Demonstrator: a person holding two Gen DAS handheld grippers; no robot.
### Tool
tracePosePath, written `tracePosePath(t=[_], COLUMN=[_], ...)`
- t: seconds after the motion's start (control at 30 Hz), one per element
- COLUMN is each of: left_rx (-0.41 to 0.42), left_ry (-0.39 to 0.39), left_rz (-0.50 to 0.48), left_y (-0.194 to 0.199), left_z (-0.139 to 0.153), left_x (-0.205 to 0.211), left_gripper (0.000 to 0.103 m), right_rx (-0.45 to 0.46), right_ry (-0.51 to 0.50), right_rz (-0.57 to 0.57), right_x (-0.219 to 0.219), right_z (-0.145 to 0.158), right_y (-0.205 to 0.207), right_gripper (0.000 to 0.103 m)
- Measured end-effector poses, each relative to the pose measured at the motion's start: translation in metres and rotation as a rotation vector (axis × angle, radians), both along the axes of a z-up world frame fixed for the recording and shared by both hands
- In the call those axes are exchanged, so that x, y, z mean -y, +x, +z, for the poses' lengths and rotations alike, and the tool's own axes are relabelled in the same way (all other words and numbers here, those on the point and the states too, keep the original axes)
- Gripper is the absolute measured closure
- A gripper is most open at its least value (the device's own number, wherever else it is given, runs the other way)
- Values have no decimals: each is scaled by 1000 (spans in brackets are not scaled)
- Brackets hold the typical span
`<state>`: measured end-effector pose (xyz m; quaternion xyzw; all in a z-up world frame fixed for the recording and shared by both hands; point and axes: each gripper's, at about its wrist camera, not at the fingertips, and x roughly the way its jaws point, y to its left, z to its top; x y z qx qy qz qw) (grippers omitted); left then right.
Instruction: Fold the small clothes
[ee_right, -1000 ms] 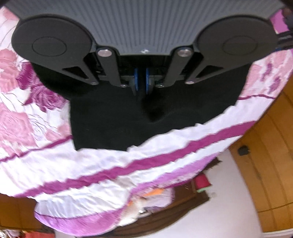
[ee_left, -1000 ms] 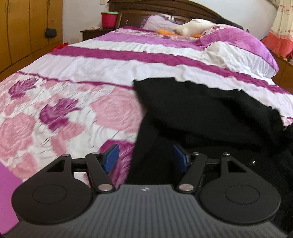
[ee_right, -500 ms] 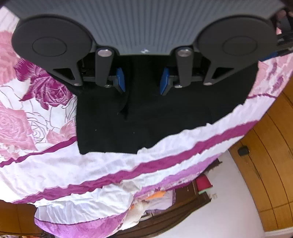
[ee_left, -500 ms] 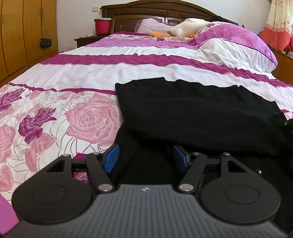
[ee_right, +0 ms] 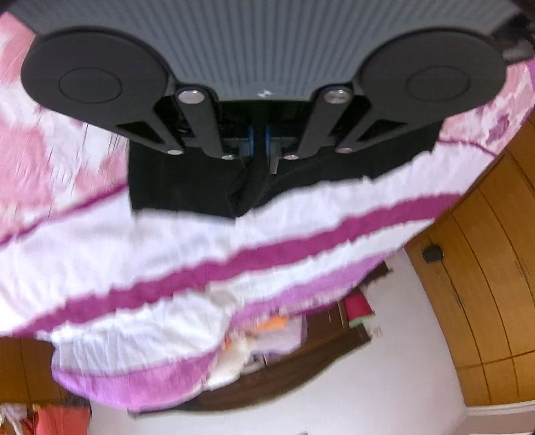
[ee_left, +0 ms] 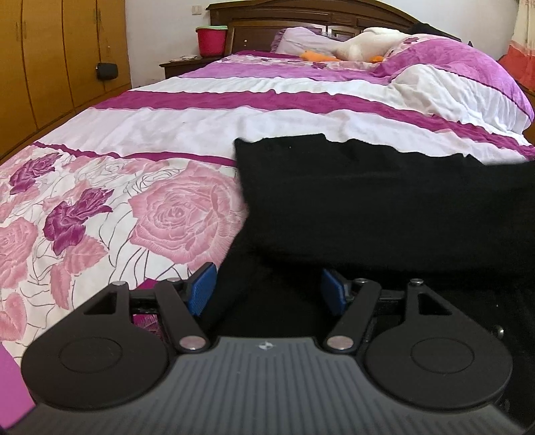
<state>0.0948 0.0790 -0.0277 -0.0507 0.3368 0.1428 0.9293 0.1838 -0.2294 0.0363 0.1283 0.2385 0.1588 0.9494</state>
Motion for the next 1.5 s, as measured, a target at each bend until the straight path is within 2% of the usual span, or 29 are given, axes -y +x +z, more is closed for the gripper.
tracePosePath(t=[0.1,0.2,0.37,0.47,0.53,0.6,0.7,0.8,0.9,1.0,1.03,1.13,1.27,1.4,1.5], left_rx=[1,4,5,-5,-11,5,60,113,112,51,33,38,34,32,40], left_ry=[-13,-14,-5,-30,-64,-82,-62,-45,3,71,72,-7,34,35,30], left_rz=[9,15,8,-7,-29,-68,-113,-130,-109,-60,-51,-31,-31,-43,-62], left_y=[-1,-1,-1,-6,-12,-21,-30,-22,2,23,28,30,32,25,7], left_z=[-1,-1,-1,5,13,23,39,47,38,17,9,-4,-7,2,15], left_x=[-1,-1,-1,-2,-1,2,10,16,17,10,6,-9,-9,-9,-8], left_gripper=[30,30,30,30,30,30,30,30,30,30,30,28,23,23,23], right_rx=[44,4,-140,-215,-190,-176,-135,-87,-74,-81,-93,-161,-157,-148,-119], right_ry=[-43,-60,-109,-100,-112,-143,-170,-178,-185,-221,-238,-243,-219,-171,-162], right_rz=[-29,-53,-86,-103,-96,-87,-91,-97,-107,-108,-114,-103,-106,-112,-97], right_x=[7,14,17,21,19,16,14,16,17,18,19,25,26,30,33], right_z=[17,12,-34,-64,-69,-62,-45,-30,-29,-36,-41,-60,-71,-58,-46], right_y=[9,25,49,55,47,42,29,15,6,6,8,20,23,8,-14], right_gripper=[94,94,94,92,92,91,91,91,91,91,91,89,87,82,72])
